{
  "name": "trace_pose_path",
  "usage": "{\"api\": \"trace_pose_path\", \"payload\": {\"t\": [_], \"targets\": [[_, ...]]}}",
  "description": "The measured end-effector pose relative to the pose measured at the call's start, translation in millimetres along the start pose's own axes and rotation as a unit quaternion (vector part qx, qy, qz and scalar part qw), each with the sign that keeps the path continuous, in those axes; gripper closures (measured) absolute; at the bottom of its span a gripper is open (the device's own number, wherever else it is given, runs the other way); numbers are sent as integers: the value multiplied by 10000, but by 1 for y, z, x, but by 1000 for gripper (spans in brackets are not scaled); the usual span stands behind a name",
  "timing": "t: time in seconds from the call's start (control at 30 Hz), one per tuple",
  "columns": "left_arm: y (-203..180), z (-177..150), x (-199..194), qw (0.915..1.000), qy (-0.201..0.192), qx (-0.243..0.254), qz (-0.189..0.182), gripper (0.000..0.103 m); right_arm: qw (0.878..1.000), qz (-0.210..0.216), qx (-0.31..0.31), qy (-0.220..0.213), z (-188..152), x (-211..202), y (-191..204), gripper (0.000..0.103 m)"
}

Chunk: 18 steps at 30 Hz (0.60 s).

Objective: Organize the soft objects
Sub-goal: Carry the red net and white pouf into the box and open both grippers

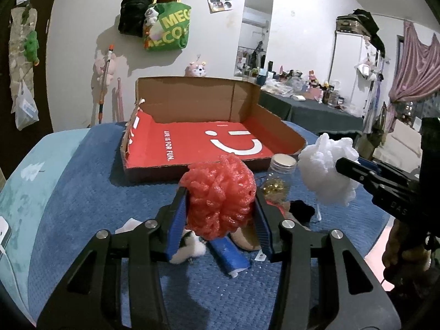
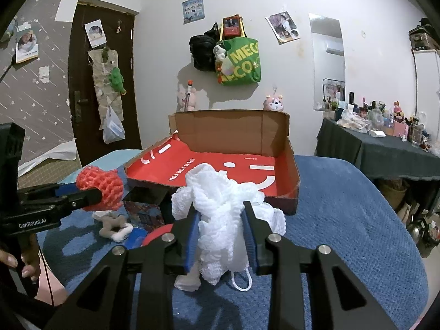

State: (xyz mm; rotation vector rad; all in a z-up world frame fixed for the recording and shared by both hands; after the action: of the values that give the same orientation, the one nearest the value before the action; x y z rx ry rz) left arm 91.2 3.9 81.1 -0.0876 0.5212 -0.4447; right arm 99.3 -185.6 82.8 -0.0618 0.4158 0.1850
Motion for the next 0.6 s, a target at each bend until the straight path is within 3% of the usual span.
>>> {"api": "trace_pose_path", "payload": {"t": [0.27,0.6], "targets": [[-7,10,-4,9998,-104,119,-96,60,9999,62,-46,-115,7,-8,4,73],[-12,41,13,9990,-107,294,-308,60,9989,95,-179,-415,41,-4,10,73]]}}
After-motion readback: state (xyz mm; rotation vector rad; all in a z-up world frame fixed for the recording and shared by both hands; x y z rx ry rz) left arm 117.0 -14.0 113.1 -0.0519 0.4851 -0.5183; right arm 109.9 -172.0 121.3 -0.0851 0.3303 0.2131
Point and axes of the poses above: each gripper's, at about its wrist camera, not at the fingertips, and x roughly the way its jaws point, y to its left, z to its top, the point moved 7 cm from there along x, roughly the way its jaws point, and after that the axes turned 8 degrees about -z, right-handed, at the moved point
